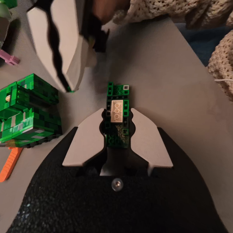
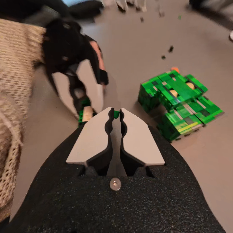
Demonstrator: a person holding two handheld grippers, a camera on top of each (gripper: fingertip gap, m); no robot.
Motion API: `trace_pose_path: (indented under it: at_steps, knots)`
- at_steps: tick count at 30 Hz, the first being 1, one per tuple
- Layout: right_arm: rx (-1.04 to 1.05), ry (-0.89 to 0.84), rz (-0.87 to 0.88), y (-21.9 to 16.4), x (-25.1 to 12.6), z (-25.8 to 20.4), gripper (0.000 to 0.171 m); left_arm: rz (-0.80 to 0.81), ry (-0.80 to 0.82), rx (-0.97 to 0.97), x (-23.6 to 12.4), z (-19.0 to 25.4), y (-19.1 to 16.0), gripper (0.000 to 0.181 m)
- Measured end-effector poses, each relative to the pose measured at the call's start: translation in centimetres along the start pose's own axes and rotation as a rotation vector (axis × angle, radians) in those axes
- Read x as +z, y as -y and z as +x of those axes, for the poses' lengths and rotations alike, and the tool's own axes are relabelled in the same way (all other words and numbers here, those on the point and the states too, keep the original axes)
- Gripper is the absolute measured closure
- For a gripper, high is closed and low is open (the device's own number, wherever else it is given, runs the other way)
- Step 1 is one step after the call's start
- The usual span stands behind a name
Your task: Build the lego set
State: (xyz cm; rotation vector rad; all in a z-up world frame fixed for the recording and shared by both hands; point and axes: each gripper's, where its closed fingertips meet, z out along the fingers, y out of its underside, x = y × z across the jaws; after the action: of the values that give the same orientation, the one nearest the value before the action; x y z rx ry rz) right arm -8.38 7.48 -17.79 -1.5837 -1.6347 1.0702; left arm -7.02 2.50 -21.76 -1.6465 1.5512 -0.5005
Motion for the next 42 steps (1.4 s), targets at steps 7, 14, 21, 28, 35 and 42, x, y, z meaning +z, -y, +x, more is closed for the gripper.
trace_pose_path:
  at_steps: [7, 14, 21, 28, 35, 42]
  knots:
    - [-0.143, 0.143, 0.26, 0.7, -2.9, -4.4, 0.164, 0.04, 0.143, 0.009, -0.5, -1.5, 0.5, 0.147]
    - [-0.235, 0.131, 0.259, 0.4, -3.0, -5.3, 0.163, 0.196, 0.151, -0.107, -2.0, -2.5, 2.2, 0.147]
    - [-0.268, 0.103, 0.28, 0.7, -3.1, -5.1, 0.163, 0.27, 0.135, -0.15, -2.7, -2.6, 3.0, 0.147]
    - [-0.24, 0.134, 0.364, 1.7, -3.5, -5.4, 0.163, 0.333, 0.123, -0.161, -3.3, -2.5, 3.7, 0.148]
    - [-0.223, 0.16, 0.431, 2.4, -3.9, -5.6, 0.163, 0.411, 0.11, -0.16, -4.1, -2.3, 4.5, 0.147]
    - [-0.212, 0.181, 0.468, 2.6, -4.4, -5.6, 0.163, 0.442, 0.094, -0.204, -4.5, -2.7, 4.6, 0.147]
